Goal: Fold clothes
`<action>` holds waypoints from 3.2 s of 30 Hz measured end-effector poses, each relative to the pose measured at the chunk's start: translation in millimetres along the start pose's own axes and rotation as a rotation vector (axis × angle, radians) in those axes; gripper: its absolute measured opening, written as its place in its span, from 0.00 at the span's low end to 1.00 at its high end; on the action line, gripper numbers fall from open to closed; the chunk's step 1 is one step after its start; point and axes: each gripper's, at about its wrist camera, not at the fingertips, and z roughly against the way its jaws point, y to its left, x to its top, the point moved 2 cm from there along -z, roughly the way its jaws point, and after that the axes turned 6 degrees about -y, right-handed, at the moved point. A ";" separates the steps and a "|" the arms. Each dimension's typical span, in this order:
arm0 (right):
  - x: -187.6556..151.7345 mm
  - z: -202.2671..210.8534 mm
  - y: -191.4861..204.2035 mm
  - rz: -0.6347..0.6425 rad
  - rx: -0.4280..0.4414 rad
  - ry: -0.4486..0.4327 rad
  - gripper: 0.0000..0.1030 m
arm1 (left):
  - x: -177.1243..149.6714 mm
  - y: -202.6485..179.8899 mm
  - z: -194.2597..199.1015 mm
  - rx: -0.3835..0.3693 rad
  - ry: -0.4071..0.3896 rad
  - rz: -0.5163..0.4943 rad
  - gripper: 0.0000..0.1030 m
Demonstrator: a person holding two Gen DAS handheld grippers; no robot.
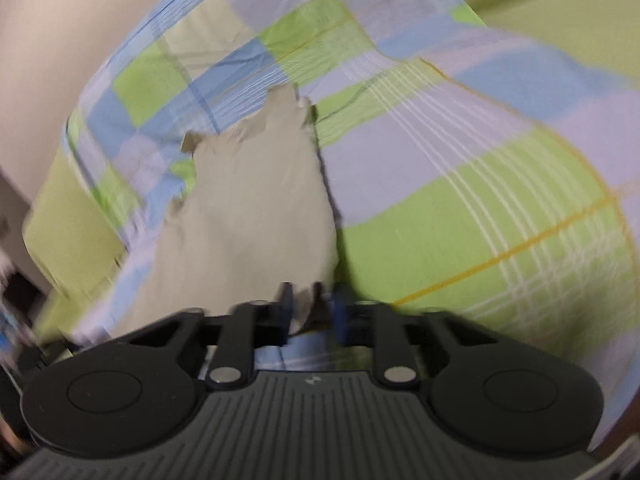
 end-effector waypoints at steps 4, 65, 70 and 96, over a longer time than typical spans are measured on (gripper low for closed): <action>3.0 7.2 1.0 -0.040 0.034 -0.002 0.02 | 2.5 12.9 17.3 -0.040 -0.009 0.031 0.00; 25.6 -36.2 81.6 0.419 0.036 0.174 0.48 | 10.4 84.5 -65.8 -0.279 0.052 0.517 0.37; 43.8 -43.2 95.2 0.478 0.048 0.164 0.48 | 16.7 99.6 -71.9 -0.290 0.024 0.515 0.41; 182.8 -328.6 110.8 0.940 0.069 0.143 0.46 | 25.6 228.8 -333.0 -0.235 -0.081 0.438 0.55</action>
